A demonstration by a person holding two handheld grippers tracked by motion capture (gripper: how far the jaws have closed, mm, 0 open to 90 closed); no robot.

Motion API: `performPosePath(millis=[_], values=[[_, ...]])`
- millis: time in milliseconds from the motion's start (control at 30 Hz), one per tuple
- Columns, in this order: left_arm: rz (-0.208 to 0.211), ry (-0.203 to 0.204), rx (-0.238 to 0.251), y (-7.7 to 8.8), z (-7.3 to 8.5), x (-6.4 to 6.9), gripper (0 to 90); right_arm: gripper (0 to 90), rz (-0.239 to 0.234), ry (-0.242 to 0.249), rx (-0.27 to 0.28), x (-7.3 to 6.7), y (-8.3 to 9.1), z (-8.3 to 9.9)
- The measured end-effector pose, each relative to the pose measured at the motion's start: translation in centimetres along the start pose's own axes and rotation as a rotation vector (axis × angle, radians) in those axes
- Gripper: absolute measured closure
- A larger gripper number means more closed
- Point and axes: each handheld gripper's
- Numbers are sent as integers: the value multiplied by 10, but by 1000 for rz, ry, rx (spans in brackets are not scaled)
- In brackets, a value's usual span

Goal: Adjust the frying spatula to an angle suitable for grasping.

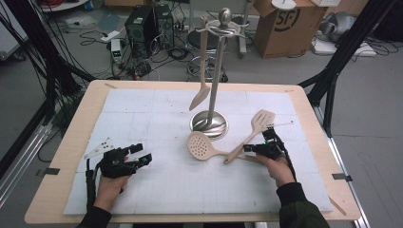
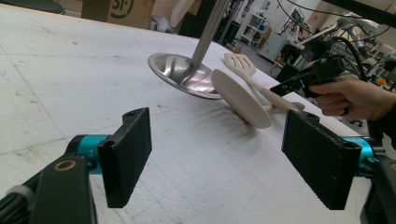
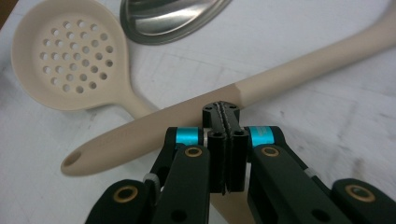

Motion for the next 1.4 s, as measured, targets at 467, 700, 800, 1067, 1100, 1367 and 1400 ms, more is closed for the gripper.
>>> performPosePath(millis=[467, 700, 800, 1067, 1100, 1367, 1400], values=[[2, 3, 4, 0, 0, -1, 248, 898, -24, 48, -35, -17, -26, -21], [4, 4, 3, 1, 0, -1, 248, 898, -18, 30, 36, -11, -17, -39], [5, 4, 3, 1, 0, -1, 248, 898, -12, -1, 60, -3, -15, -49], [7, 6, 3, 1, 0, -1, 248, 898, 26, -58, 34, 20, -27, -56], [9, 6, 3, 1, 0, -1, 248, 898, 27, -64, 44, 22, -28, -56], [10, 5, 1, 1, 0, -1, 248, 898, 11, -146, 43, 42, -36, -55], [10, 6, 3, 1, 0, -1, 248, 898, 16, -141, 42, 44, -38, -54]])
Point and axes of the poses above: each handheld gripper's, and its own axes: y roughly backward along the jaws, z roughly out of its underside, x roughly to its right
